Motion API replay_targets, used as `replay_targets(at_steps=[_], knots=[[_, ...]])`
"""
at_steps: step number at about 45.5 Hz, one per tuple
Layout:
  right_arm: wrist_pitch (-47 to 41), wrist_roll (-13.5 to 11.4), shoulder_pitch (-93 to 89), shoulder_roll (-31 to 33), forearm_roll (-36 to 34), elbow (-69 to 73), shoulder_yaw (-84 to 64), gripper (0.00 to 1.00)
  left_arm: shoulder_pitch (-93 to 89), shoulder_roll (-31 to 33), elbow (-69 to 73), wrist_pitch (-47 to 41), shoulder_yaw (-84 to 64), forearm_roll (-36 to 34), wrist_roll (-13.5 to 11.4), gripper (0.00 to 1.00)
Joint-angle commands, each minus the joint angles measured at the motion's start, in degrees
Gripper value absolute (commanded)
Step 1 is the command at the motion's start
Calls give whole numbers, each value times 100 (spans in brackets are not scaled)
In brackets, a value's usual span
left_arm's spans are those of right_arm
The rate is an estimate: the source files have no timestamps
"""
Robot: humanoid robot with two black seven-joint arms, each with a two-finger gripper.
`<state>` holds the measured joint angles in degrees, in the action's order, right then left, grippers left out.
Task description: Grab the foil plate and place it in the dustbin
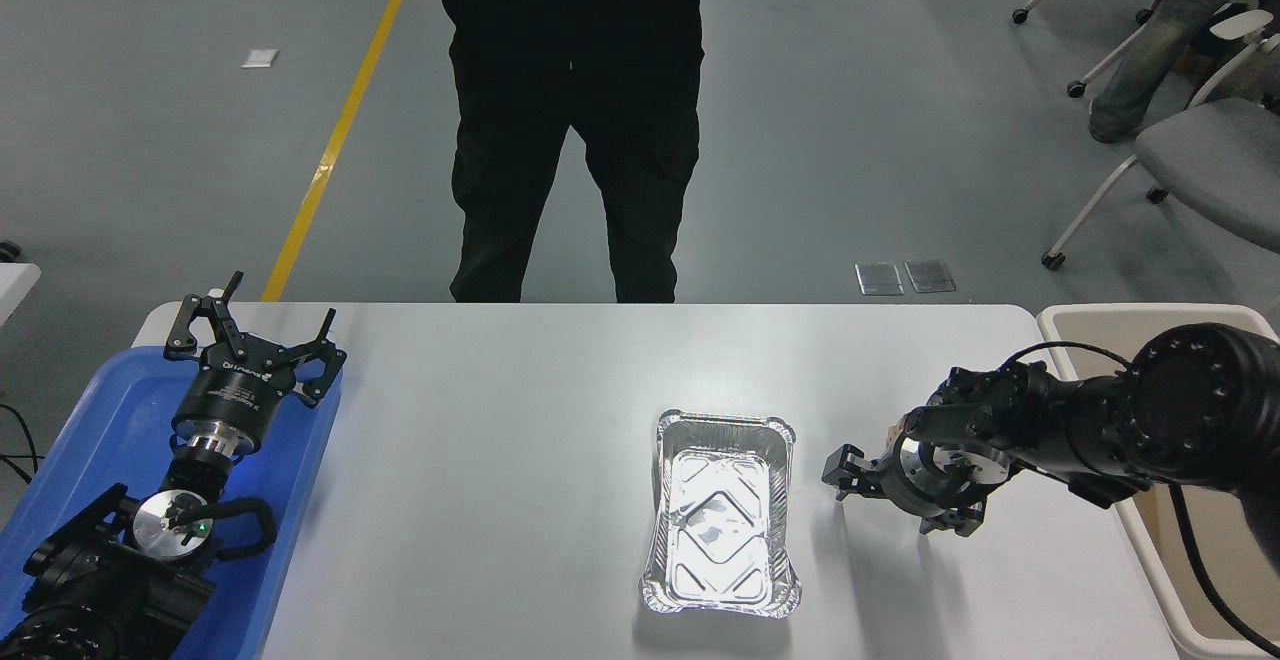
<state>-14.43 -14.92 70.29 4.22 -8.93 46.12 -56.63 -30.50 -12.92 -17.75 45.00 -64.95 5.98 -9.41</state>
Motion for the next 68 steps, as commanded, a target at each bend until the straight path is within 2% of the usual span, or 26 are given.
replay_targets(at_steps=[1, 20, 34, 42, 53, 68], knots=[[-24, -2, -6, 158, 5, 11, -6, 100, 0, 0, 0, 0, 0, 0, 0, 99], [-121, 6, 222, 281, -12, 204, -6, 100, 0, 0, 0, 0, 0, 0, 9, 99], [-156, 6, 1548, 869, -4, 1838, -190, 100, -9, 0, 0, 0, 9, -9, 9, 99], [-1236, 6, 2998, 1151, -12, 2752, -603, 100, 0, 0, 0, 0, 0, 0, 9, 99], [-3012, 6, 4607, 1414, -91, 2964, -718, 100, 0, 0, 0, 0, 0, 0, 9, 99], [-3057, 6, 6628, 1538, -100, 3535, -1156, 100, 0, 0, 0, 0, 0, 0, 9, 99]])
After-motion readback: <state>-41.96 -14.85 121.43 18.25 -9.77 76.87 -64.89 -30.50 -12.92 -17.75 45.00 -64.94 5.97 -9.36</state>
